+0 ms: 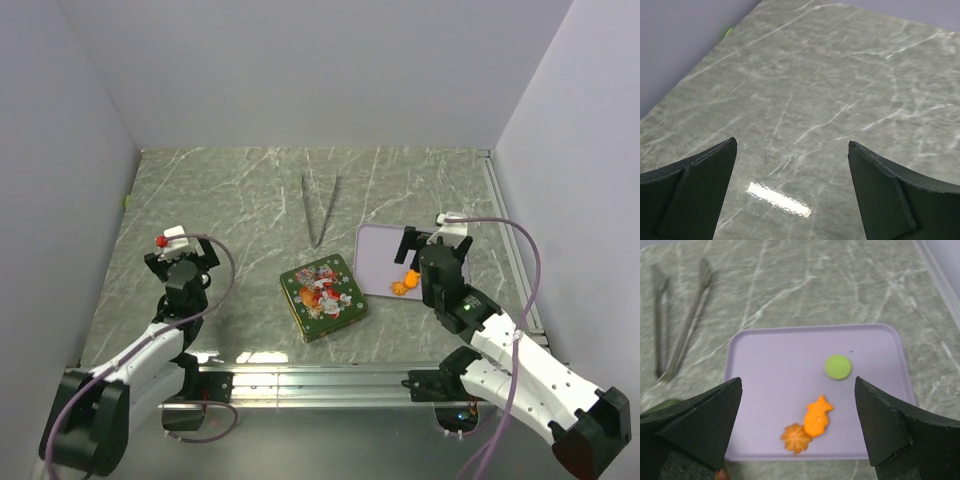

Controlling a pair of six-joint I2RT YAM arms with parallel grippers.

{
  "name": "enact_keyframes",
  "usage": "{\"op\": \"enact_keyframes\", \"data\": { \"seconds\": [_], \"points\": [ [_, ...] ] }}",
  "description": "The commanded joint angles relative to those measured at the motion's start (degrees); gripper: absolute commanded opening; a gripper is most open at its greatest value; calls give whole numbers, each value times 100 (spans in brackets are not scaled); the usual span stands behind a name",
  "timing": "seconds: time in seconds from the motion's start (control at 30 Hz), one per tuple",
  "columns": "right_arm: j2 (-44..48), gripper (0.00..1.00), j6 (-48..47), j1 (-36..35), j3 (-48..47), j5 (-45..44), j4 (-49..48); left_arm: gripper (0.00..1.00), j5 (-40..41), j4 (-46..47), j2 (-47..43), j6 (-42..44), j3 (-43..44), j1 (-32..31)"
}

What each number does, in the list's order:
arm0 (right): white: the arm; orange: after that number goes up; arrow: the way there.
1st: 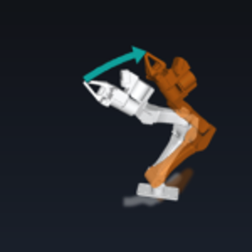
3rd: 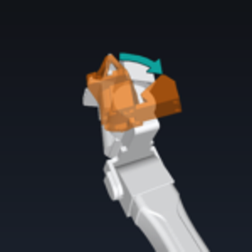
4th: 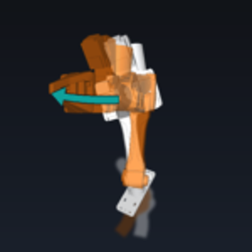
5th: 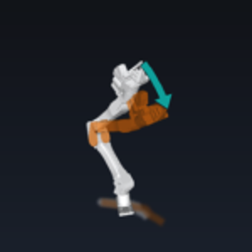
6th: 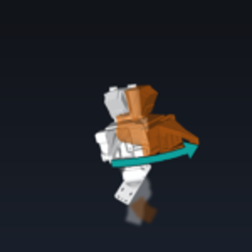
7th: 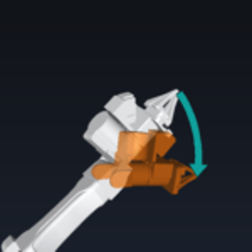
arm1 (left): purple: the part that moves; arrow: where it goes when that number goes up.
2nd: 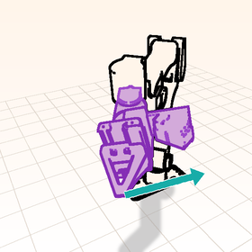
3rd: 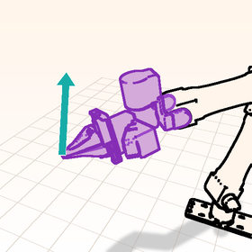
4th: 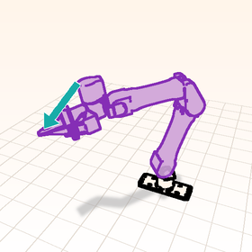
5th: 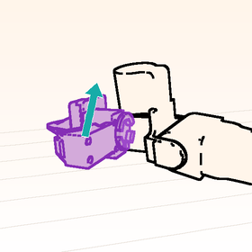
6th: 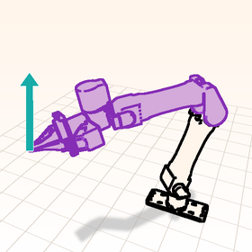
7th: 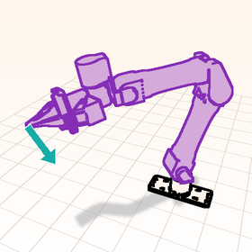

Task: Pack the cookies

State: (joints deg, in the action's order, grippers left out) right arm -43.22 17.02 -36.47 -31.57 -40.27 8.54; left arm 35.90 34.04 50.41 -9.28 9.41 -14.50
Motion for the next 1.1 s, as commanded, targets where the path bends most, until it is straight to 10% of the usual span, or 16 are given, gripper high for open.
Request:
{"op": "enact_keyframes", "data": {
  "seconds": [0.0,0.6,1.07],
  "points": [
    [-37,100,-127,638,72,615,-694,99,-539,1391,450,-267,-115,333],
    [-494,100,-507,1450,582,1179,-1372,99,-2111,4136,3439,-84,280,1257],
    [-731,100,-531,1467,819,1277,-1978,100,-2439,3601,3326,-65,448,1327]
  ]
}}
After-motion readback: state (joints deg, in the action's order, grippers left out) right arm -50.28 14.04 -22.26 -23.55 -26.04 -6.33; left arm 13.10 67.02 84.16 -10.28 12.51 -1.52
